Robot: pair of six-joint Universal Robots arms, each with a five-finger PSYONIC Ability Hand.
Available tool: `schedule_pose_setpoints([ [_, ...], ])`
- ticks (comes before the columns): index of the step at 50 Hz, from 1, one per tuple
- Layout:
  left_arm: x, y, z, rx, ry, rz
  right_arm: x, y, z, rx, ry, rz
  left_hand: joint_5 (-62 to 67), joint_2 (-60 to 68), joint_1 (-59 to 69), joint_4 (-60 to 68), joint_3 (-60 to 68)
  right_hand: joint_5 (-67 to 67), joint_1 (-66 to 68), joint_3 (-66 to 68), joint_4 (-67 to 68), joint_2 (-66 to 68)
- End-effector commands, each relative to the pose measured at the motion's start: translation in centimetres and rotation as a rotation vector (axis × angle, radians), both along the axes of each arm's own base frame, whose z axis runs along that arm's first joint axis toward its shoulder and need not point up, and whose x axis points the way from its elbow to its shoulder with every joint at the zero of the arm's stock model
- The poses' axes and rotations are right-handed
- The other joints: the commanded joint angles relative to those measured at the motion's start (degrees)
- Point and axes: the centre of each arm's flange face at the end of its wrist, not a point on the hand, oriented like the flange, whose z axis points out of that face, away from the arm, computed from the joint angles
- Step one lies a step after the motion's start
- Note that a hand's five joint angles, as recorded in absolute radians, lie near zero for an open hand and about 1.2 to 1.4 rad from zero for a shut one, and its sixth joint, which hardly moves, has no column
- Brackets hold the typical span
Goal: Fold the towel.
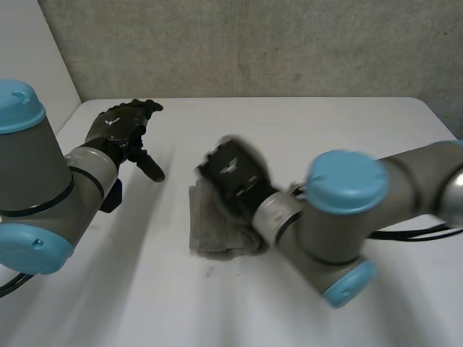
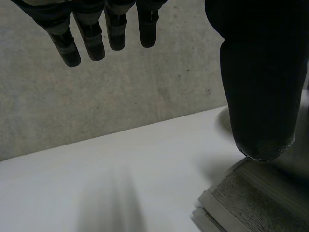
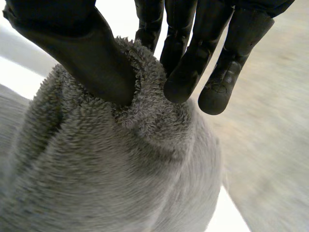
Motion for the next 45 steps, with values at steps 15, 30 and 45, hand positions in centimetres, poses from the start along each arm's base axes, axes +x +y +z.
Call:
schedule_pose_setpoints([
  [15, -0.3, -0.7, 0.4, 0.0, 0.052, 0.009, -2.2, 0.1, 4.7, 0.271, -0.153, -0.144, 0.9, 2.0, 1.6, 1.8, 1.9, -65.7, -64.8, -66.6, -66.8, -62.6],
  [30, -6.0, 1.0, -6.2, 0.2, 0.023, -0.087, -5.2, -5.0, 1.2, 0.571, -0.112, -0.359, 1.5, 2.5, 2.1, 2.3, 2.4, -65.7, -64.8, -66.6, -66.8, -62.6],
  [45, -4.7, 1.5, -11.1, 0.259, -0.18, 0.007, -4.4, -7.0, -3.7, 0.615, 0.008, -0.345, 0.9, 2.0, 1.6, 1.8, 1.9, -65.7, -64.8, -66.6, -66.8, -62.6],
])
